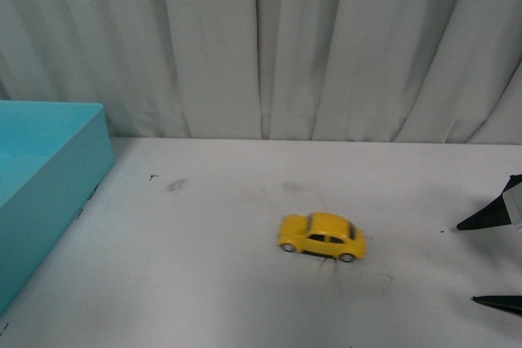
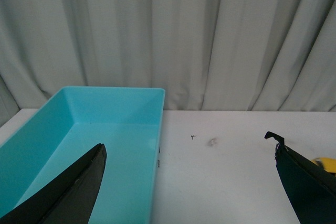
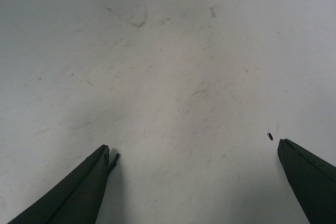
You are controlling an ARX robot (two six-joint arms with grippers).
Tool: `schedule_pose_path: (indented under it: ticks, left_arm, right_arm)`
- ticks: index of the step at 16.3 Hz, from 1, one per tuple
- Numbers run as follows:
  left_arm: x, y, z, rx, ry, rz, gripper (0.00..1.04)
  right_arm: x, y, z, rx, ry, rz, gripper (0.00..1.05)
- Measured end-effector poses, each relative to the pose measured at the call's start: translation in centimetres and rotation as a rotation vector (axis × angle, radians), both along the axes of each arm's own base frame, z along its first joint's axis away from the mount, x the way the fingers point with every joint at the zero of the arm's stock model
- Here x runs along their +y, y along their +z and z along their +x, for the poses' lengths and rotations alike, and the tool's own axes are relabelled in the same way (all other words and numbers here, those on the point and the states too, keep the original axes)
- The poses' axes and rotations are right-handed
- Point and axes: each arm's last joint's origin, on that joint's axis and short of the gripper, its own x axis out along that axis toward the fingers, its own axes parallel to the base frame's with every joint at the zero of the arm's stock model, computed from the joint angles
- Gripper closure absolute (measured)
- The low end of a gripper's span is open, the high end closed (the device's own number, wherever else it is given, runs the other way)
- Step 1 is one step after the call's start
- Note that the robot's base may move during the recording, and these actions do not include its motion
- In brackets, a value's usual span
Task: Wind up and store yellow beetle toy
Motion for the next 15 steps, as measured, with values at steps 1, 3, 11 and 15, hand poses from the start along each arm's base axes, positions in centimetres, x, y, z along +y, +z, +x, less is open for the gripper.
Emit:
schedule_pose_path:
  ticks: [1, 3, 11, 15]
  left_arm:
    - [0.0, 0.0, 0.0, 0.0, 0.0, 0.0, 0.07]
    - [0.0, 0.0, 0.0, 0.0, 0.0, 0.0, 0.07]
    - [0.0, 0.0, 0.0, 0.0, 0.0, 0.0, 0.07]
    - [0.0, 0.0, 0.0, 0.0, 0.0, 0.0, 0.07]
  right_arm:
    - [0.0, 0.0, 0.0, 0.0, 0.0, 0.0, 0.07]
    - [0.0, 0.0, 0.0, 0.0, 0.0, 0.0, 0.07]
    - [1.9, 4.8, 1.9, -0.06, -0.079, 0.287, 0.07]
    - [2.0, 4.7, 1.7, -0.012, -0.131, 0.319, 0.07]
